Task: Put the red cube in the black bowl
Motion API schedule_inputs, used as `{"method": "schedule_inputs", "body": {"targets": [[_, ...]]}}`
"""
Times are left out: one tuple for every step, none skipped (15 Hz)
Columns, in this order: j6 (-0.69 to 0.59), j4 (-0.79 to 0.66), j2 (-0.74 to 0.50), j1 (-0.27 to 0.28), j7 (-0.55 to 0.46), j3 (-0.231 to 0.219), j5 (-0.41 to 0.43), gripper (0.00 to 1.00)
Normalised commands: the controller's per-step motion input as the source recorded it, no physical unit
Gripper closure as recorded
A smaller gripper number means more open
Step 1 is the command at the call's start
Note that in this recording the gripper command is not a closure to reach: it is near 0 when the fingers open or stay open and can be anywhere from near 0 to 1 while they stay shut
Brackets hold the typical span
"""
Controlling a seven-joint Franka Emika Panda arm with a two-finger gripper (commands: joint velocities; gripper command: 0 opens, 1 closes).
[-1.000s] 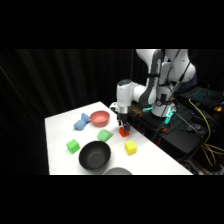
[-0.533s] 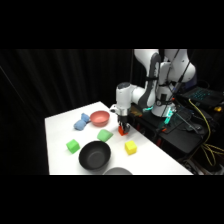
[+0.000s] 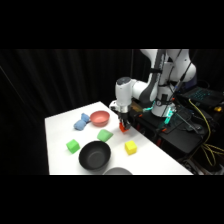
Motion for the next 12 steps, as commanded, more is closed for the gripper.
{"method": "schedule_inputs", "body": {"targets": [[-0.74, 0.13, -0.61, -0.066, 0.17, 0.117, -0.251, 1.00], [-0.71, 0.20, -0.53, -0.109, 0.12, 0.195, -0.172, 1.00], [-0.66, 0.23, -0.44, -0.135, 0.04, 0.246, -0.074, 1.00], [-0.58, 0.27, -0.36, -0.133, 0.03, 0.268, -0.047, 1.00], [-0.50, 0.28, -0.28, -0.126, -0.01, 0.272, 0.013, 1.00], [-0.41, 0.32, -0.20, -0.110, -0.04, 0.267, 0.075, 1.00], [-0.33, 0.32, -0.14, -0.099, -0.02, 0.251, 0.079, 1.00], [-0.24, 0.36, -0.07, -0.085, -0.02, 0.235, 0.102, 1.00], [-0.17, 0.38, -0.01, -0.079, -0.01, 0.213, 0.100, 1.00], [-0.09, 0.42, 0.07, -0.073, 0.00, 0.193, 0.089, 1.00], [-0.03, 0.46, 0.15, -0.073, 0.03, 0.171, 0.063, 1.00], [0.01, 0.47, 0.21, -0.075, 0.05, 0.148, 0.039, 1.00]]}}
